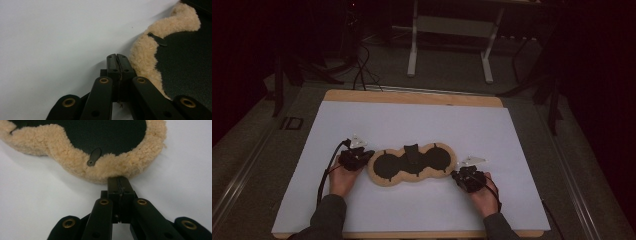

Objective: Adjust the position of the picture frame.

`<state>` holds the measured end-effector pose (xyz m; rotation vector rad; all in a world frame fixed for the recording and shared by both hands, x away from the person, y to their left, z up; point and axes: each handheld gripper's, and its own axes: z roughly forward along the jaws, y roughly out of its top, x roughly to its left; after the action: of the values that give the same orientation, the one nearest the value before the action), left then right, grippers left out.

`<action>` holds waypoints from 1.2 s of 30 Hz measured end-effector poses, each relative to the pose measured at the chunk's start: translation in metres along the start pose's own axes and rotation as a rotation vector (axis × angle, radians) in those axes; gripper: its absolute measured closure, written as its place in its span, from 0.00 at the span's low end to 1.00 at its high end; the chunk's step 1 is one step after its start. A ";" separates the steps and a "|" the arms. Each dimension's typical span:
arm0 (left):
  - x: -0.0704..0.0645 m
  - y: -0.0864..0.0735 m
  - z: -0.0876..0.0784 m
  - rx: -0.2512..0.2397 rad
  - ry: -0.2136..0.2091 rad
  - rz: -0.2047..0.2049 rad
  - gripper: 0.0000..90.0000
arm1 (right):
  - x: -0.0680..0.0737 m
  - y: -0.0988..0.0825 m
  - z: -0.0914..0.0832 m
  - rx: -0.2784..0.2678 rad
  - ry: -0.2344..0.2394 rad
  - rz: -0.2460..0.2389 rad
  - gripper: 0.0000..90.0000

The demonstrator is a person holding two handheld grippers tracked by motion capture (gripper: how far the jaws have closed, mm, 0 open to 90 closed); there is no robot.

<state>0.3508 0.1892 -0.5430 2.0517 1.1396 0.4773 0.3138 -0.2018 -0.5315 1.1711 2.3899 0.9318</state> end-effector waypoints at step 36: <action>-0.037 -0.016 -0.021 0.047 -0.076 0.077 1.00 | -0.004 0.000 0.000 0.001 -0.002 0.023 1.00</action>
<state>0.3086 0.1723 -0.5399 2.1421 1.0397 0.4100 0.3163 -0.2048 -0.5316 1.2024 2.3804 0.9365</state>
